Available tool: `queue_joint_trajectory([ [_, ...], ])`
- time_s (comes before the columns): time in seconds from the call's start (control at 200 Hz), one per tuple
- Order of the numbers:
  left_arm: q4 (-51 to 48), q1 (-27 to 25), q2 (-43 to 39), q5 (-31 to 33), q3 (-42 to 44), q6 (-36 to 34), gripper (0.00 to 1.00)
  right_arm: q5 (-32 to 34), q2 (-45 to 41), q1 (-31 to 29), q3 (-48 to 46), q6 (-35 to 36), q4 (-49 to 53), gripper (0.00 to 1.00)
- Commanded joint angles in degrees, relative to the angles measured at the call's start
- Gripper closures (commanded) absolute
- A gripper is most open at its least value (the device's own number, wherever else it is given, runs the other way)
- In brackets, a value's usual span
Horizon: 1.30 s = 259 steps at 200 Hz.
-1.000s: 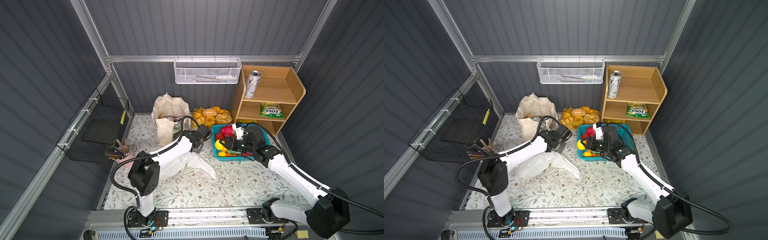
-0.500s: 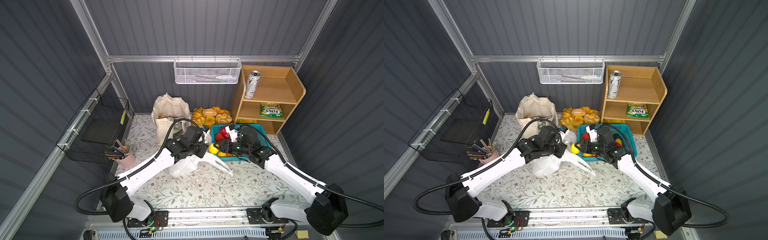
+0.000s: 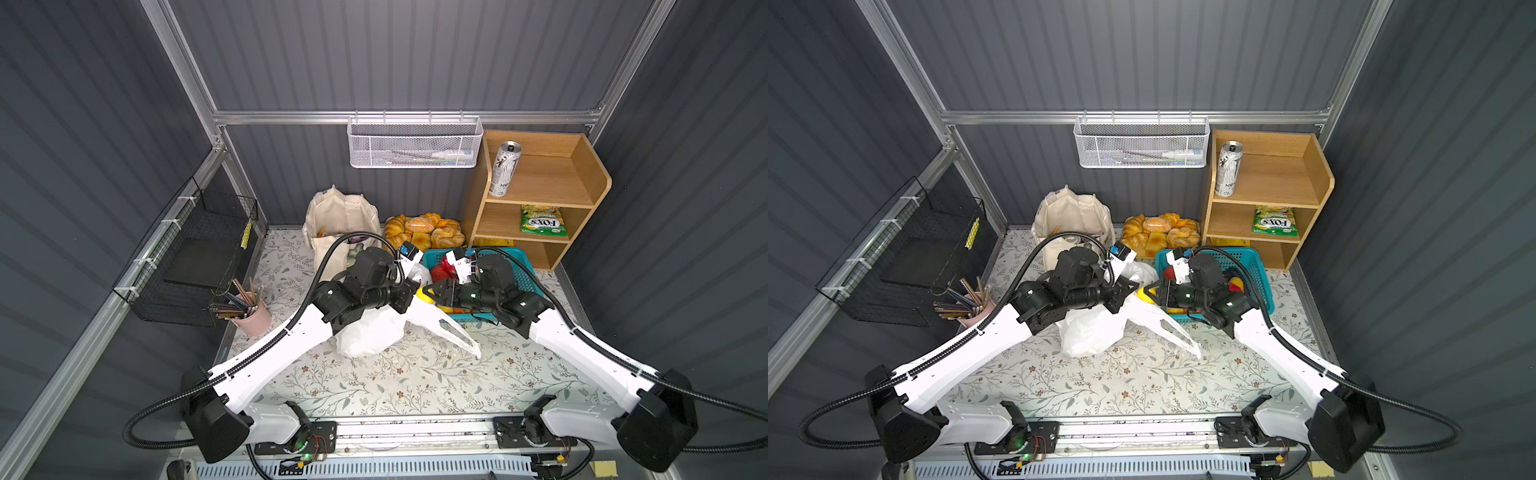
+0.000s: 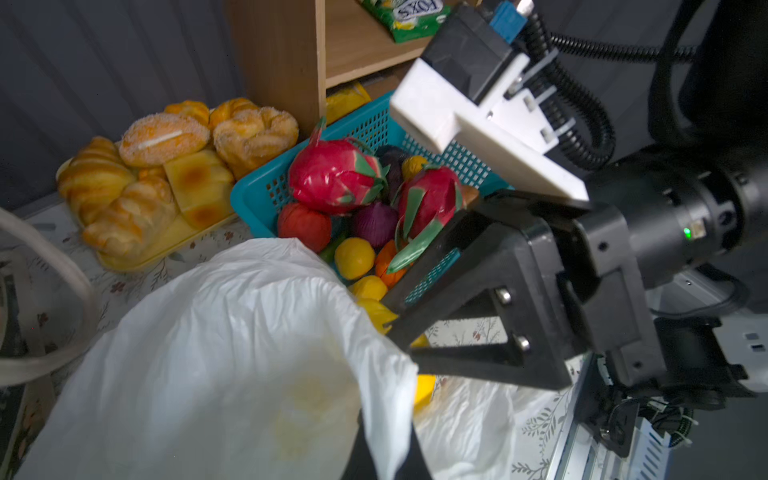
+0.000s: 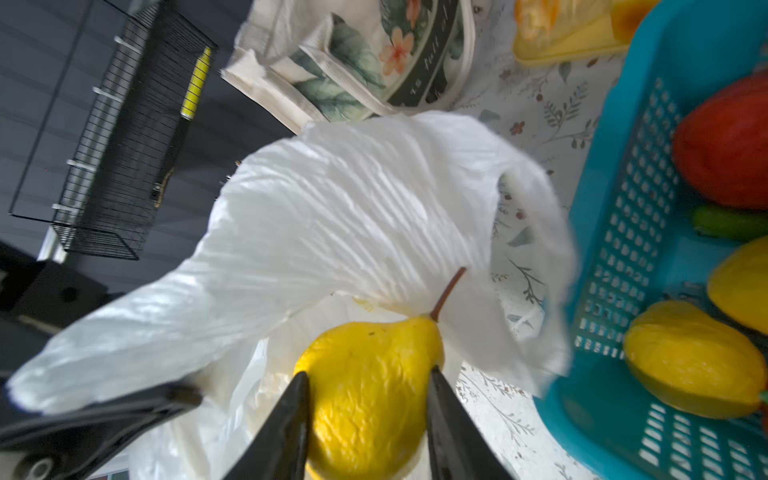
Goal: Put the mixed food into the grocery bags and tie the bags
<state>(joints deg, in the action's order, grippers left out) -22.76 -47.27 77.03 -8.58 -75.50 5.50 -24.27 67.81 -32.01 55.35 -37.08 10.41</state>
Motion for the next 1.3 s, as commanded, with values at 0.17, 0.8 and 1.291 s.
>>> queue_joint_trajectory([
  [0.17, 4.64, 0.26, -0.13, -4.67, -2.67, -1.52, 1.00, 4.38, -7.48, -0.66, 2.93, 0.64, 5.68, 0.59],
  [0.8, 16.35, 1.82, -3.16, -6.64, 17.96, 0.68, 1.00, 7.25, 12.04, -3.52, 3.01, 2.73, -2.08, 0.56],
  [1.291, 24.09, 4.40, -4.88, -13.89, 18.45, 3.59, 1.00, -17.70, 25.63, -5.61, -0.70, -5.46, -30.32, 0.56],
])
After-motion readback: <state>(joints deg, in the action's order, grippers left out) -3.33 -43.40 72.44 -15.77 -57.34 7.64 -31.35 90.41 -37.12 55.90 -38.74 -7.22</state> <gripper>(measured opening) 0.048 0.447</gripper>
